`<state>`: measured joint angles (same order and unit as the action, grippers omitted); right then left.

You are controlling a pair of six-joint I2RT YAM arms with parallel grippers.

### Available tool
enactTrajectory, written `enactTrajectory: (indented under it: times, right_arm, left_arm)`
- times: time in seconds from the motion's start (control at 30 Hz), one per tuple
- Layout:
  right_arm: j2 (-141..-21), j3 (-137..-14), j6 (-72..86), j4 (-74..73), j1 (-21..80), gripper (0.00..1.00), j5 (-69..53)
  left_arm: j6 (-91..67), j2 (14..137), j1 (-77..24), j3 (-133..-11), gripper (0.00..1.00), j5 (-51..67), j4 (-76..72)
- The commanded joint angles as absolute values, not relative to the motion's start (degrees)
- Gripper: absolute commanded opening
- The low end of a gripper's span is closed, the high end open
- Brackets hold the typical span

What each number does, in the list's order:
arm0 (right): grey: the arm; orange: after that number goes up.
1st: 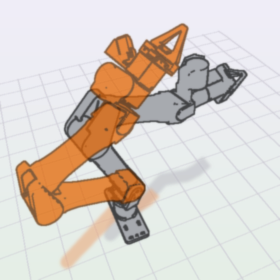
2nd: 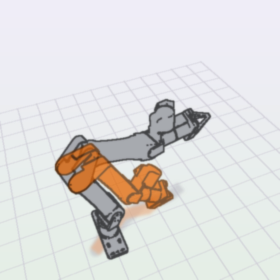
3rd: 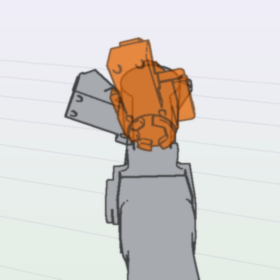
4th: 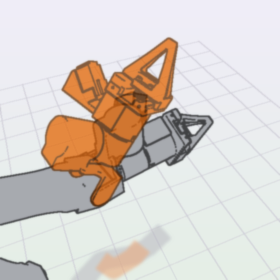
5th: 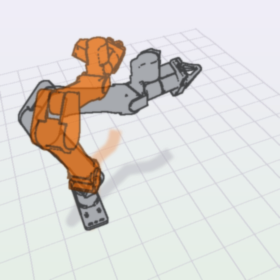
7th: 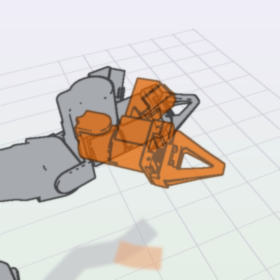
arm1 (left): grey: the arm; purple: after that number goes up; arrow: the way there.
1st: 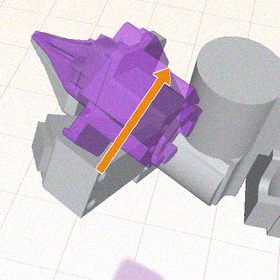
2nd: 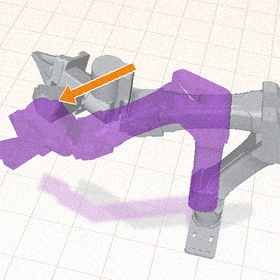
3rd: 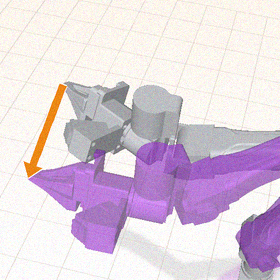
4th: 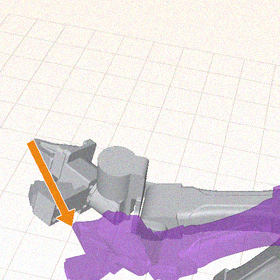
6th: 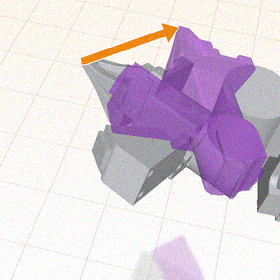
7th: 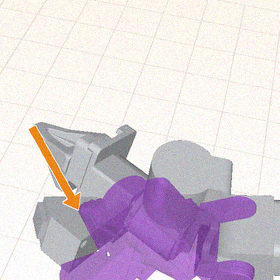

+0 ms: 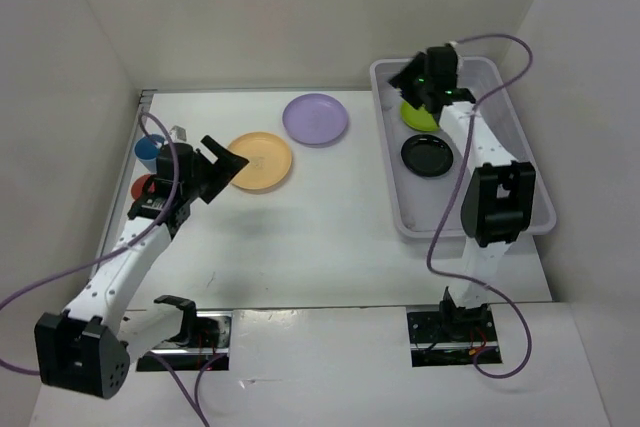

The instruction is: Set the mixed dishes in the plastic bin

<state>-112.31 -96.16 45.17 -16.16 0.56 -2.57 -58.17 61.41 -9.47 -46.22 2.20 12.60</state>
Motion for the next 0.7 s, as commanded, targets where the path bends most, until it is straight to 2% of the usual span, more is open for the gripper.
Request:
enactTrajectory:
  times: [0.0,0.17,0.27,0.43,0.67]
  right_arm:
    - [-102.39,-95.89,43.07,-13.72,12.11,0.61,0.0]
    - [-102.73,-91.07,45.61,-10.91,29.13,0.62,-2.89]
    - [-105.8,-85.02,50.87,-4.94,35.31,0.62,-5.62]
    - [-112.22,-79.28,56.07,3.86,39.81,0.64,-9.23]
    - [-122.77,-80.42,60.2,9.67,41.04,0.64,-13.1]
  left_arm:
    - [-55.03,56.17,-8.53,-47.55,0.93,1.32,16.17]
    - [-54.4,49.42,-6.6,-46.85,0.93,2.46,19.16]
    - [-54.4,45.98,-5.45,-46.23,0.93,3.16,19.69]
    - [-53.26,44.03,-4.31,-45.7,0.93,3.78,21.27]
    - [-53.26,41.22,-4.31,-43.95,0.93,4.39,21.27]
